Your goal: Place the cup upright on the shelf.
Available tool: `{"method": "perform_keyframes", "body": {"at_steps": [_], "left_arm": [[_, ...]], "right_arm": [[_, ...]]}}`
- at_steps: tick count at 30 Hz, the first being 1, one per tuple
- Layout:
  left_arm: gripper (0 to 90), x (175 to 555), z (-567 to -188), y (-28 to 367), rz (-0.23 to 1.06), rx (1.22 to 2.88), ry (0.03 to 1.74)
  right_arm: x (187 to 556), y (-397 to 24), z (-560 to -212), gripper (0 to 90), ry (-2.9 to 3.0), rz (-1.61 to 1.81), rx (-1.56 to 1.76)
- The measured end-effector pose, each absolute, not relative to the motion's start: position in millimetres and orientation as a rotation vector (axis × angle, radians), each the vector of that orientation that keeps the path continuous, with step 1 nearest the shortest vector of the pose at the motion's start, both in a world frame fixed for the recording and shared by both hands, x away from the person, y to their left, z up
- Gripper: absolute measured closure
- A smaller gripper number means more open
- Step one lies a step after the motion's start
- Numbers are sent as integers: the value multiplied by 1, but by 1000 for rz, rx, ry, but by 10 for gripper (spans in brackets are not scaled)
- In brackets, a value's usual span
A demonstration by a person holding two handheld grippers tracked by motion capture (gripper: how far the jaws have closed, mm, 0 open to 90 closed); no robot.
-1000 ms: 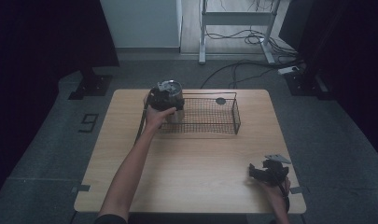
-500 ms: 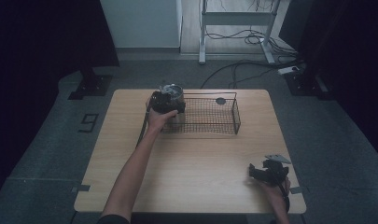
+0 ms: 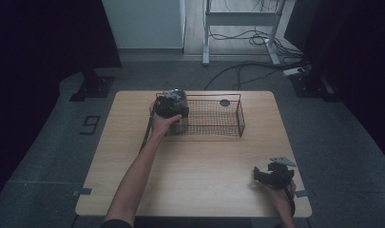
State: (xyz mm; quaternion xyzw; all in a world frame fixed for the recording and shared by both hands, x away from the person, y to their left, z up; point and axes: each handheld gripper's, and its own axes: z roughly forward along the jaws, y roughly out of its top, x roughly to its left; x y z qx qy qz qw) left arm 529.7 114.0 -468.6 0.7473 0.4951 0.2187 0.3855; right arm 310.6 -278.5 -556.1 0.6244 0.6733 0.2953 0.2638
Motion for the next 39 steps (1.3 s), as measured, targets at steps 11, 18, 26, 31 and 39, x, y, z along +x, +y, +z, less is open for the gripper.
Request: {"method": "perform_keyframes", "body": {"at_steps": [11, 18, 26, 31, 39], "left_arm": [[37, 525, -472, 110, 587, 1926, 1242], [19, 522, -471, 109, 590, 1897, 1250], [0, 513, -454, 117, 574, 1840, 1213], [0, 507, -449, 118, 572, 1849, 1207], [0, 496, -445, 124, 571, 1855, 1182]], "right_arm": [[311, -278, -556, 51, 1821, 798, 1688], [311, -278, -556, 51, 1821, 797, 1688], [311, -278, -556, 51, 1821, 797, 1688], [311, -278, -556, 51, 1821, 797, 1688], [311, -278, -556, 51, 1821, 797, 1688]]}}
